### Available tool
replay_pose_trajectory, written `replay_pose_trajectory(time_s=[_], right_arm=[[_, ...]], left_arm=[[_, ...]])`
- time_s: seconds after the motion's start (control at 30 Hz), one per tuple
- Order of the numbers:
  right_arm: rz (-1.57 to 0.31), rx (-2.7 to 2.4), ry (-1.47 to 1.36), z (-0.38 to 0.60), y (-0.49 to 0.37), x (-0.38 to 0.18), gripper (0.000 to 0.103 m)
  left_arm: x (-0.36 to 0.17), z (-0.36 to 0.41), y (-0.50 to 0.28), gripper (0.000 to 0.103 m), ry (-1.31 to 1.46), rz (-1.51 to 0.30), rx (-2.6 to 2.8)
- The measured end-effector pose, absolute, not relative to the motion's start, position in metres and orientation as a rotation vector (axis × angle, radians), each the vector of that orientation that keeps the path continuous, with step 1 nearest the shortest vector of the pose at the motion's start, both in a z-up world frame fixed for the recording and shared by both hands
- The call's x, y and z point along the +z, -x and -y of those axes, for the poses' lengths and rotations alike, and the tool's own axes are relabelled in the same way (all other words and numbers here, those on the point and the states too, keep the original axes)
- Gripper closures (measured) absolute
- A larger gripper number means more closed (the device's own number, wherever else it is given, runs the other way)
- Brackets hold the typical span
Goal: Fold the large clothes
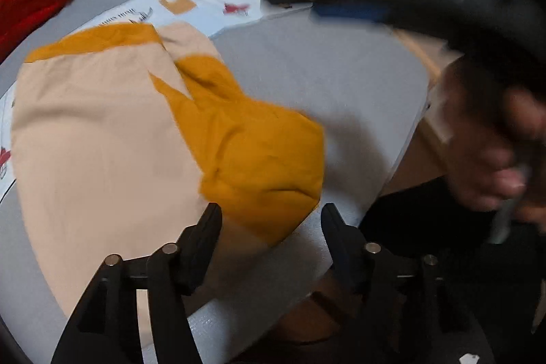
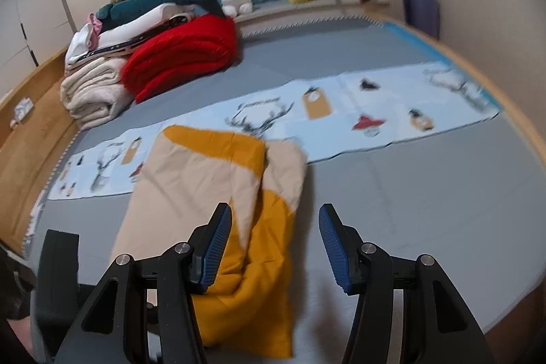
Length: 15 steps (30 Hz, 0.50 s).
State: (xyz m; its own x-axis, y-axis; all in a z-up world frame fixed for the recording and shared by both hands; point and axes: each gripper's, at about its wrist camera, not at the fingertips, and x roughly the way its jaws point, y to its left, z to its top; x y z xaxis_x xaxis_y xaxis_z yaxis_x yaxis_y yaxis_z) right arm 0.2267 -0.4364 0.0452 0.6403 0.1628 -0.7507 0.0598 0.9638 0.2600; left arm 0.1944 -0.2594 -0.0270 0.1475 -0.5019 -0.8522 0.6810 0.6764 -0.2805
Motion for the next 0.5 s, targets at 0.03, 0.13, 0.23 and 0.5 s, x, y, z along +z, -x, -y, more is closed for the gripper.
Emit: replay_pose_trajectory(time_s=[0.03, 0.13, 0.23, 0.5], right_arm=[[-0.899, 0.082, -0.290, 0.432, -0.231, 0.039, 0.048], [-0.977, 0.145, -0.330, 0.418, -0.244, 0.020, 0.048], [-1.080, 0.176, -0.342, 0.404, -0.255, -0.003, 0.048], [-1.279, 0.162, -0.242, 0.384, -0.266, -0.046, 0.058]], left_arm=[[-0.020, 0.246, -0.197, 0.046, -0.151, -1.119, -0.850], [-0.007, 0.208, -0.211, 0.046, -0.029, -1.100, -0.792], [-0.005, 0.174, -0.224, 0.046, 0.026, -1.102, -0.677], [-0.023, 0.117, -0.252, 0.047, 0.118, -1.180, -0.436]])
